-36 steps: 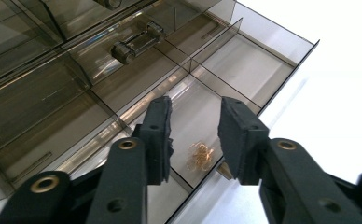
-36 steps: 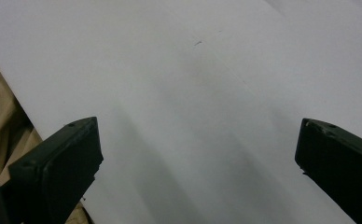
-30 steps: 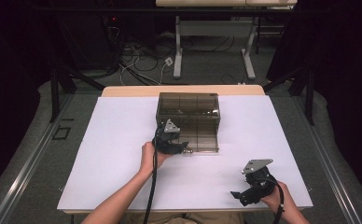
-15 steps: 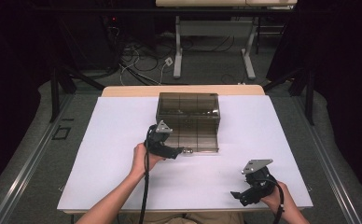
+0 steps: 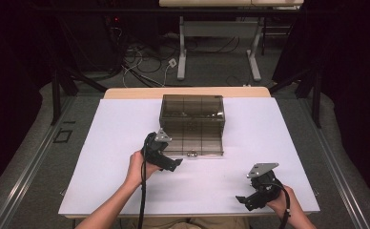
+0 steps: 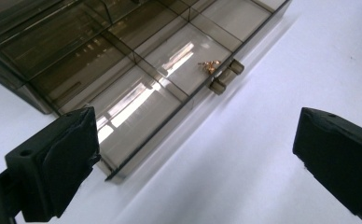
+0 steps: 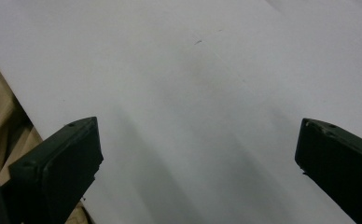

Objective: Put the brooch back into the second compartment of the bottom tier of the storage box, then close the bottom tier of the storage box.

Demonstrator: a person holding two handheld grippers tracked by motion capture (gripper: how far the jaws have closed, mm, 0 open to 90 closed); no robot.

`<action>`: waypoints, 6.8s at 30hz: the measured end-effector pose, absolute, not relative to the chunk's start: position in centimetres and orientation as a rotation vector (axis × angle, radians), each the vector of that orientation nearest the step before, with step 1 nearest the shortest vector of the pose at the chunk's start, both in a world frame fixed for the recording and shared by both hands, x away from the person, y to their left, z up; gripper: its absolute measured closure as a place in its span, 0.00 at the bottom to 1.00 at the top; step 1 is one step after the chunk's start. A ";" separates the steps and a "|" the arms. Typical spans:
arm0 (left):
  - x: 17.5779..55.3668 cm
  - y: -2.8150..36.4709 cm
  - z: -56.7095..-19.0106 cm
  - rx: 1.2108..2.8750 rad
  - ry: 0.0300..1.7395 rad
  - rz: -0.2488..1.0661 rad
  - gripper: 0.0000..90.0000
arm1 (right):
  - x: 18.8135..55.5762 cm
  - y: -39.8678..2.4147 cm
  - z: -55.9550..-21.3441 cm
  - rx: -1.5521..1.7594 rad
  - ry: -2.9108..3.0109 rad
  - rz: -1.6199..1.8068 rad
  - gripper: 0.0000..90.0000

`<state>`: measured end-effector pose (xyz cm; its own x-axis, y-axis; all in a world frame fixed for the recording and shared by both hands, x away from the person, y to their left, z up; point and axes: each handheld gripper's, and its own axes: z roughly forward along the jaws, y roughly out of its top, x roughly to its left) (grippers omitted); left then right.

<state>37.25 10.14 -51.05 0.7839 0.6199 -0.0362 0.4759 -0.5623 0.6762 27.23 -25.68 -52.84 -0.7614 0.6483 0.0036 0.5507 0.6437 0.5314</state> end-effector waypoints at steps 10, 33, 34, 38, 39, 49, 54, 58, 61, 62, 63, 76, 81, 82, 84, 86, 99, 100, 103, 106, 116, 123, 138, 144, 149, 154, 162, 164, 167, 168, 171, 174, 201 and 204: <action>35.6 11.2 -50.9 2.279 0.799 0.288 0.00 | 27.1 -25.6 -52.8 0.986 2.666 0.781 0.00; 31.9 13.4 -51.2 2.290 0.783 0.310 0.00 | 27.2 -25.5 -52.9 0.968 2.654 0.794 0.00; 31.8 13.5 -51.2 2.289 0.785 0.311 0.00 | 27.2 -25.5 -53.0 0.969 2.653 0.791 0.00; 31.3 14.0 -51.3 2.280 0.795 0.317 0.00 | 27.2 -25.4 -53.3 0.963 2.616 0.864 0.00; 31.2 14.2 -51.2 2.276 0.794 0.319 0.00 | 27.2 -25.4 -53.3 0.963 2.617 0.864 0.00; 29.9 15.3 -51.4 2.288 0.797 0.313 0.00 | 27.2 -25.3 -53.3 0.968 2.623 0.851 0.00; 29.4 15.6 -51.5 2.284 0.801 0.310 0.00 | 27.2 -25.2 -53.3 0.961 2.632 0.846 0.00; 29.1 15.8 -51.5 2.285 0.802 0.310 0.00 | 27.2 -25.3 -53.0 0.974 2.665 0.769 0.00; 29.0 16.0 -51.5 2.284 0.803 0.305 0.00 | 27.2 -25.3 -53.5 0.974 2.627 0.842 0.00; 28.9 16.0 -51.5 2.285 0.805 0.306 0.00 | 27.2 -25.3 -53.5 0.970 2.635 0.843 0.00; 28.9 16.0 -51.5 2.286 0.802 0.312 0.00 | 27.3 -25.2 -53.5 0.969 2.636 0.844 0.00; 28.4 16.7 -51.5 2.284 0.814 0.315 0.00 | 27.2 -25.2 -53.5 0.954 2.633 0.839 0.00; 28.2 17.0 -51.5 2.279 0.833 0.306 0.00 | 27.2 -25.2 -53.5 0.952 2.632 0.841 0.00; 28.2 17.1 -51.6 2.272 0.835 0.306 0.00 | 27.2 -25.2 -53.5 0.952 2.631 0.843 0.00; 28.1 17.2 -51.6 2.282 0.834 0.309 0.00 | 27.2 -25.1 -53.5 0.952 2.630 0.844 0.00; 27.9 17.3 -51.7 2.277 0.839 0.307 0.00 | 27.2 -25.1 -53.5 0.953 2.636 0.851 0.00; 27.3 18.2 -52.0 2.268 0.867 0.301 0.00 | 27.9 -24.0 -53.3 0.923 2.590 0.866 0.00; 27.3 18.2 -52.0 2.269 0.866 0.306 0.00 | 28.0 -23.8 -53.4 0.920 2.592 0.873 0.00; 27.3 18.2 -52.0 2.268 0.871 0.303 0.00 | 28.4 -23.4 -53.3 0.920 2.597 0.865 0.00; 27.4 18.2 -52.1 2.273 0.865 0.302 0.00 | 28.8 -22.9 -53.3 0.913 2.578 0.856 0.10; 27.5 18.2 -52.2 2.268 0.877 0.311 0.00 | 29.9 -22.1 -53.1 0.924 2.552 0.884 0.32; 27.5 18.2 -52.2 2.259 0.878 0.306 0.00 | 31.4 -21.4 -53.2 0.940 2.500 0.853 0.54; 27.5 18.2 -52.2 2.265 0.879 0.307 0.00 | 33.8 -20.8 -53.5 0.961 2.468 0.870 0.95; 27.6 18.3 -52.2 2.265 0.875 0.310 0.00 | 34.5 -20.1 -53.5 0.954 2.454 0.865 1.00; 27.6 18.3 -52.1 2.263 0.878 0.315 0.00 | 35.0 -19.4 -53.5 0.959 2.449 0.875 1.00; 27.6 18.3 -52.1 2.264 0.876 0.317 0.00 | 35.5 -18.8 -53.6 0.957 2.458 0.868 1.00; 27.6 18.3 -52.2 2.265 0.874 0.319 0.00 | 36.2 -17.8 -53.8 0.943 2.466 0.857 1.00; 27.6 18.3 -52.1 2.265 0.875 0.319 0.00 | 36.2 -17.6 -53.9 0.945 2.463 0.856 1.00; 27.6 18.3 -52.2 2.264 0.876 0.320 0.00 | 36.3 -17.3 -54.0 0.946 2.470 0.846 1.00; 27.6 18.3 -52.1 2.266 0.876 0.320 0.00 | 36.4 -17.1 -54.2 0.947 2.457 0.850 1.00; 27.6 18.3 -52.2 2.265 0.874 0.319 0.00 | 36.6 -16.9 -54.2 0.954 2.466 0.837 1.00; 27.6 18.3 -52.1 2.266 0.875 0.318 0.00 | 36.9 -16.7 -54.2 0.960 2.462 0.838 1.00; 27.7 18.4 -52.2 2.269 0.880 0.322 0.00 | 37.7 -16.1 -54.8 0.962 2.478 0.802 1.00; 27.7 18.4 -52.2 2.271 0.881 0.321 0.00 | 37.8 -15.9 -54.8 0.971 2.475 0.798 1.00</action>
